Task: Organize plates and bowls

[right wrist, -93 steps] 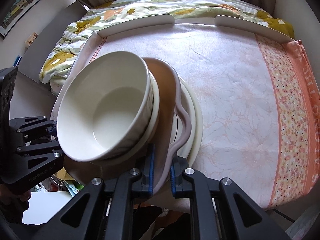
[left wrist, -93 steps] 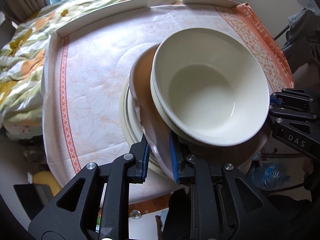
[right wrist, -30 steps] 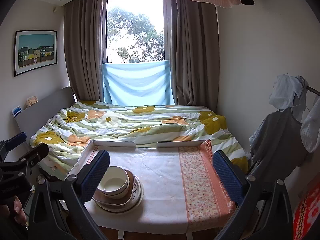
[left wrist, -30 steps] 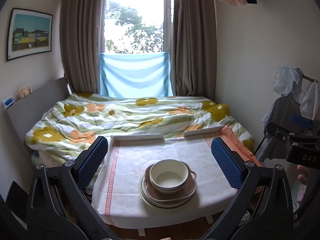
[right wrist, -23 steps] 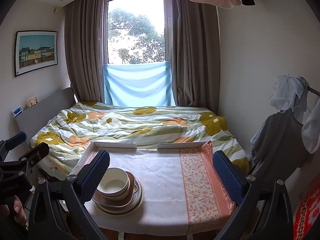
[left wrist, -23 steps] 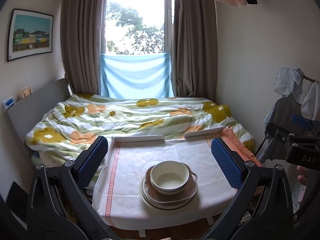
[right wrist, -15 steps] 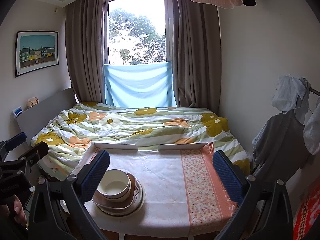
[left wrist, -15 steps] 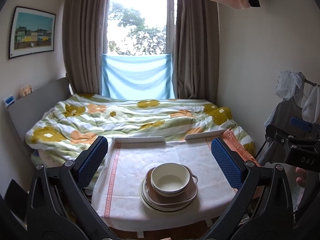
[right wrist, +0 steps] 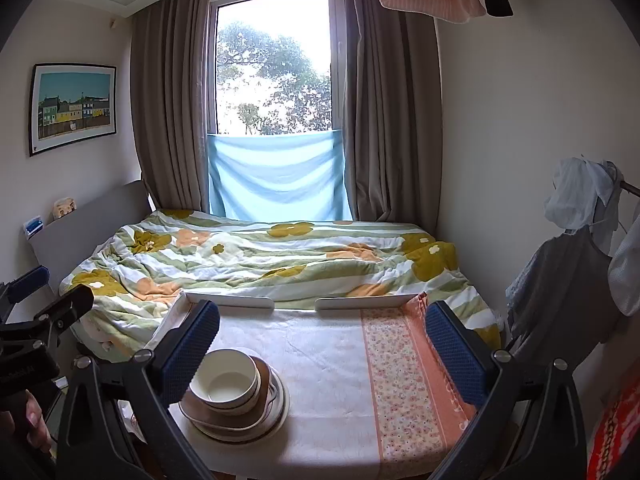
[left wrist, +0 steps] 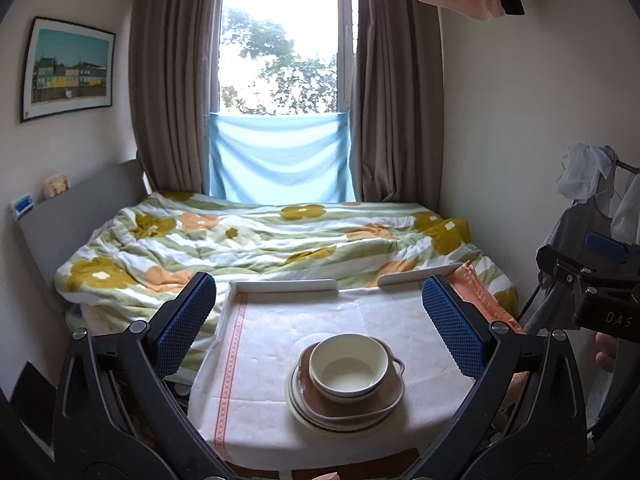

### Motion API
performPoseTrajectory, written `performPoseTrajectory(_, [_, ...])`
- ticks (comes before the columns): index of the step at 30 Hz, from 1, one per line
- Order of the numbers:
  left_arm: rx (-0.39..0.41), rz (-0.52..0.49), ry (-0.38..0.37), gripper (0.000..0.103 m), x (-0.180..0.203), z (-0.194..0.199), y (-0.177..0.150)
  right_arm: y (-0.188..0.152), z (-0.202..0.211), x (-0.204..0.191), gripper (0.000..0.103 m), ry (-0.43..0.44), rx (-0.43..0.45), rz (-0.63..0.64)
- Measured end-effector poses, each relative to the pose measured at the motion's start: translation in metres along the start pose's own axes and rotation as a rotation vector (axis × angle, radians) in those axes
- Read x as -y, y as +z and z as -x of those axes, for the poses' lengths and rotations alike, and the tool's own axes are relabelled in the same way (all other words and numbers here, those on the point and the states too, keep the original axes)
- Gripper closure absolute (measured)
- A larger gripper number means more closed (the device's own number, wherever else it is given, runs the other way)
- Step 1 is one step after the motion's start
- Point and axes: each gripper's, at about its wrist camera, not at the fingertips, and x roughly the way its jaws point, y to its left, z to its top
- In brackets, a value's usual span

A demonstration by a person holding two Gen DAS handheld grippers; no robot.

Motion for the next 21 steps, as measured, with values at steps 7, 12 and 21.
performPoseTrajectory(7, [0.008,0.0,-0.005,0.0,-0.0015,-0.0058,0.0019,0.0012,-0.003,0.0004,0.001,-0.005,0.004,-0.002])
performPoseTrajectory(12, [0.01,0.005,-0.02,0.0,-0.0032,-0.0082,0.0019,0.0016,-0.0037,-0.0003,0.001,-0.001,0.004,-0.004])
performPoseTrajectory(21, [0.021,0.011,0.008,0.0,-0.0059,-0.0076,0.0026,0.0026,-0.0056,-0.0013,0.001,-0.001,0.006,-0.005])
